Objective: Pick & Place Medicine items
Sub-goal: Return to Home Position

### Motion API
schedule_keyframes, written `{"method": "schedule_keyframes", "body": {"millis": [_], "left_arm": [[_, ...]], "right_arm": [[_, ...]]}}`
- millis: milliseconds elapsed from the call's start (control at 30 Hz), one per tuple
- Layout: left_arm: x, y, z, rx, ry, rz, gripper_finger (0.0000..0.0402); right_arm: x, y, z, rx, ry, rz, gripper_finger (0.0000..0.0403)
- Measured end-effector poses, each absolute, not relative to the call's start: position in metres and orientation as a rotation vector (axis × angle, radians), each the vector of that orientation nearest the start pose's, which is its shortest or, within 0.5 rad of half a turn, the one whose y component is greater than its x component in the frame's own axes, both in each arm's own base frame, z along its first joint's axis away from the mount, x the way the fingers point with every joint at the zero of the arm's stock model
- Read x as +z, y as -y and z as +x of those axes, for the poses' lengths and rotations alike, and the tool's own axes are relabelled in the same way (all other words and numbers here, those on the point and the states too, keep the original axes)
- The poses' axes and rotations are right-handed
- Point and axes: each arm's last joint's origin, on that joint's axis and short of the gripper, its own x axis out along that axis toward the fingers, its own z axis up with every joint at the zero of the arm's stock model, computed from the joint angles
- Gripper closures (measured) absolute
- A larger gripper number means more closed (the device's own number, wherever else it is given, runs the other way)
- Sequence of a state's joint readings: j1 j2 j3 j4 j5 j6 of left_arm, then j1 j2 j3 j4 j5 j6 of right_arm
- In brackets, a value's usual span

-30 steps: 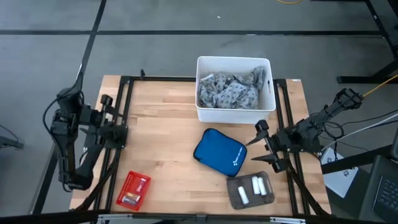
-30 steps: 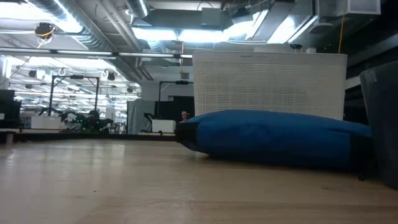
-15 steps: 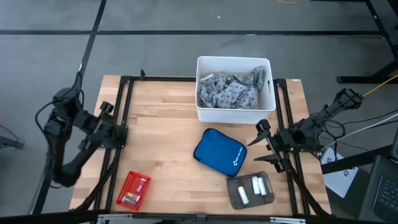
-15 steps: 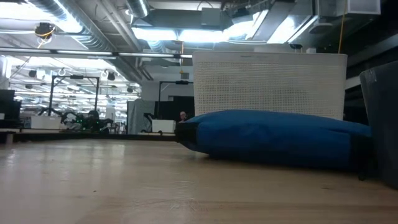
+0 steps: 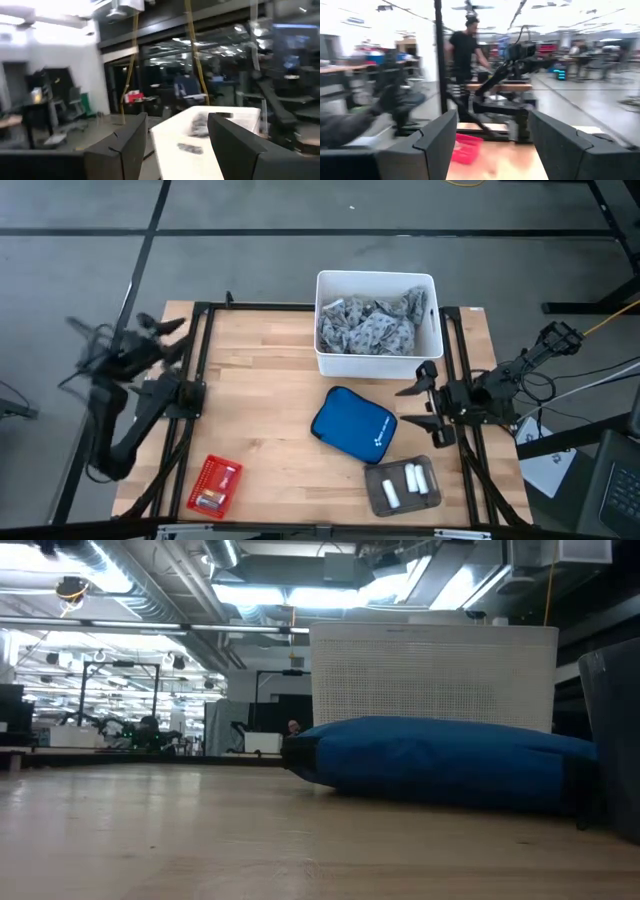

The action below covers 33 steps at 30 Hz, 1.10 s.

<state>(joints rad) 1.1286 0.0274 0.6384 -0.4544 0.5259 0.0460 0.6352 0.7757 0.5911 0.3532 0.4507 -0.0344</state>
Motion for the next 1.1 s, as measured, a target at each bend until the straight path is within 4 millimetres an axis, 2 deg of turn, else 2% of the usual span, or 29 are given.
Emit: {"method": "schedule_keyframes", "body": {"millis": [133, 267, 433, 533, 667, 800, 900, 1100], "left_arm": [[0.291, -0.028, 0.029, 0.602, 0.174, 0.122, 0.0197], [0.261, -0.051, 0.037, 0.703, 0.221, 0.078, 0.0197], [0.212, -0.070, 0.049, 0.659, 0.251, 0.050, 0.0197], [0.190, -0.072, 0.056, 0.535, 0.211, 0.073, 0.0197], [0.186, -0.071, 0.059, 0.508, 0.143, 0.089, 0.0197], [0.176, -0.076, 0.058, 0.692, 0.080, 0.033, 0.0197], [0.174, -0.076, 0.059, 0.731, 0.063, 0.018, 0.0197], [0.169, -0.078, 0.058, 0.937, 0.023, 0.002, 0.0197]], "right_arm": [[0.313, -0.093, 0.152, 0.040, 0.109, 0.007, 0.0154], [0.302, -0.091, 0.154, -0.084, 0.019, -0.050, 0.0154], [0.274, -0.088, 0.149, -0.066, 0.003, -0.042, 0.0154], [0.256, -0.084, 0.141, -0.022, 0.025, -0.001, 0.0154], [0.239, -0.077, 0.130, 0.016, 0.072, 0.041, 0.0154], [0.215, -0.069, 0.124, -0.065, 0.066, 0.072, 0.0154], [0.194, -0.065, 0.120, -0.114, 0.060, 0.095, 0.0154], [0.176, -0.063, 0.115, -0.039, 0.079, 0.101, 0.0154]]}}
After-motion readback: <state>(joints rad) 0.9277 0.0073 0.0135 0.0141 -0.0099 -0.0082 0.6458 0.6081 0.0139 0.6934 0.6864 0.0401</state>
